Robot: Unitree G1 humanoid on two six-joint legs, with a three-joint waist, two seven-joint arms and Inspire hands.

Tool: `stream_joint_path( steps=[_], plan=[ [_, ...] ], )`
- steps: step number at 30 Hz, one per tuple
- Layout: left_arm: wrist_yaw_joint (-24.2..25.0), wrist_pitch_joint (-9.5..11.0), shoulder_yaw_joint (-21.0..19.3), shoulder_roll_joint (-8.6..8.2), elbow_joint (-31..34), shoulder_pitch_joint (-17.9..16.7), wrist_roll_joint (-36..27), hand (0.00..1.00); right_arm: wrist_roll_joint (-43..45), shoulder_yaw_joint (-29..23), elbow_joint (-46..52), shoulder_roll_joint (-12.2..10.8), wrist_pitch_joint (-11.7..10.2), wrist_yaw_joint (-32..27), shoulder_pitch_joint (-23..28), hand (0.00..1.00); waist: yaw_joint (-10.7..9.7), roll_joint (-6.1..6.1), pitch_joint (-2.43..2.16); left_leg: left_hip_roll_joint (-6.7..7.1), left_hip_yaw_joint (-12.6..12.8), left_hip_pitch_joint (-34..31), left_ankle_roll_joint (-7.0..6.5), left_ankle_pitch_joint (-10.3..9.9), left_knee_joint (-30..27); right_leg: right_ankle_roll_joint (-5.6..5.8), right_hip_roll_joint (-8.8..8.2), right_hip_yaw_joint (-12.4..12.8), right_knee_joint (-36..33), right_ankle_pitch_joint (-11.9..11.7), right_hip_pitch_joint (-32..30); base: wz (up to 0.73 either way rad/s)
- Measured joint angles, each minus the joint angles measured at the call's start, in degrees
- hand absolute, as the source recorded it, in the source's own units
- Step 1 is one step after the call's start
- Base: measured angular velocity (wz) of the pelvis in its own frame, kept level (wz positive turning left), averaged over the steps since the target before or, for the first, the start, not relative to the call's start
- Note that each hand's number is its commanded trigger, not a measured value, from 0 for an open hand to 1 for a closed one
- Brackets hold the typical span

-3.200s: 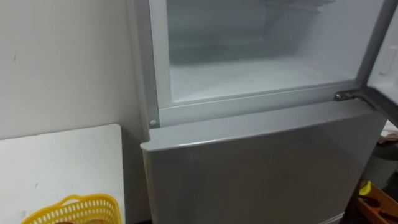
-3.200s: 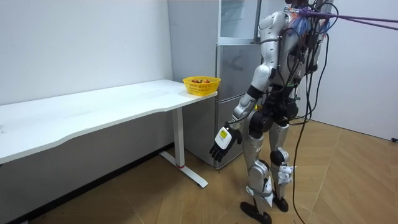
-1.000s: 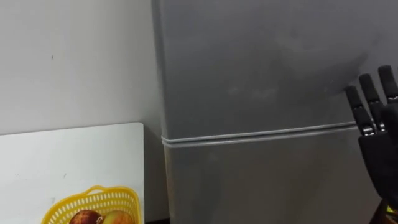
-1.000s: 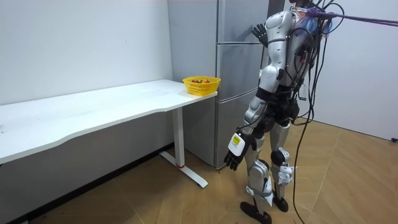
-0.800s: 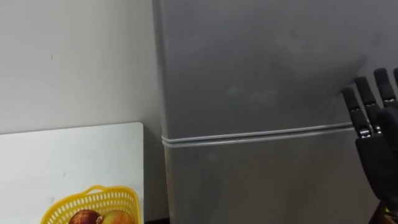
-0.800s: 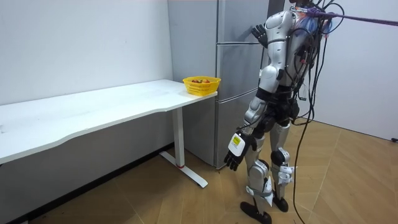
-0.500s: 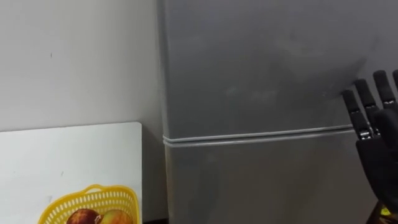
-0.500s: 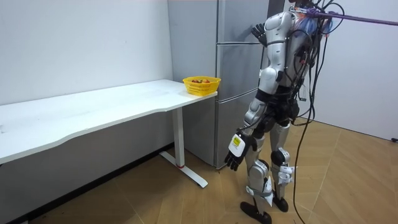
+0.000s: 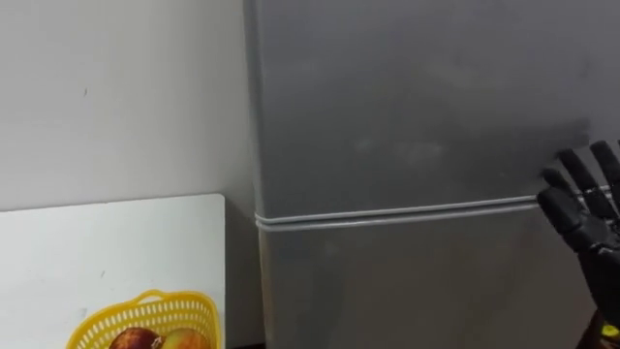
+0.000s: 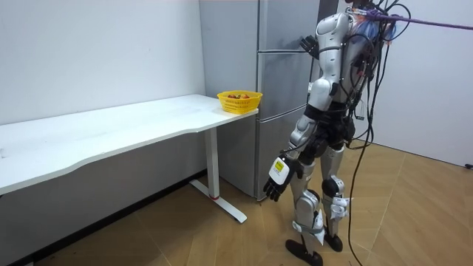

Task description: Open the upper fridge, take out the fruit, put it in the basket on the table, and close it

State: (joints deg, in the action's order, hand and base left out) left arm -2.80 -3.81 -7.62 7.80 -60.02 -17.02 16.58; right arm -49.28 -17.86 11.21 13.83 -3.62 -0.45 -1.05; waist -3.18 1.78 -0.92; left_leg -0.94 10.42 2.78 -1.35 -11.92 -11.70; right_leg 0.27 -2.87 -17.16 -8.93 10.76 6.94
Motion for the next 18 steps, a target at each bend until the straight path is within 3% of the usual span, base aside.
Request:
stream_joint_path(
  steps=[7,10,14,18],
  plan=[
    [-0.5,0.0,-1.1,-0.17,0.1,-0.2,0.5,0.0,16.5,-2.0,-0.7,0.0,0.1,-9.6,1.2,0.0,0.2,0.53,0.38,-0.21,0.3,-0.1,0.07,0.0,0.8,-0.04,-0.14,0.2,-0.3,0.0,-0.6,-0.01],
    [-0.4,0.1,-1.1,-0.14,0.1,-0.1,0.6,0.0,27.6,-2.0,-2.0,0.0,0.2,-12.7,2.4,0.0,0.2,0.76,0.44,-0.21,0.4,0.0,0.12,0.1,0.9,-0.04,-0.14,0.8,-0.8,0.0,-1.1,-0.08],
    [-0.4,0.0,-1.0,0.06,-0.4,-0.1,0.3,0.0,35.0,-1.6,-3.1,0.0,0.2,-15.1,3.7,0.0,0.1,1.44,0.69,-0.21,0.5,-0.1,0.11,0.1,1.0,-0.04,-0.13,1.2,-0.9,0.0,-1.2,-0.04],
    [0.1,-1.4,-0.4,0.17,-0.3,0.0,0.3,0.0,38.4,-1.1,-7.7,0.0,3.0,-15.4,5.3,0.0,0.0,2.22,0.45,-0.24,0.6,-0.2,0.11,0.1,0.9,-0.04,-0.12,1.2,-0.9,0.0,-1.4,0.0]
  ],
)
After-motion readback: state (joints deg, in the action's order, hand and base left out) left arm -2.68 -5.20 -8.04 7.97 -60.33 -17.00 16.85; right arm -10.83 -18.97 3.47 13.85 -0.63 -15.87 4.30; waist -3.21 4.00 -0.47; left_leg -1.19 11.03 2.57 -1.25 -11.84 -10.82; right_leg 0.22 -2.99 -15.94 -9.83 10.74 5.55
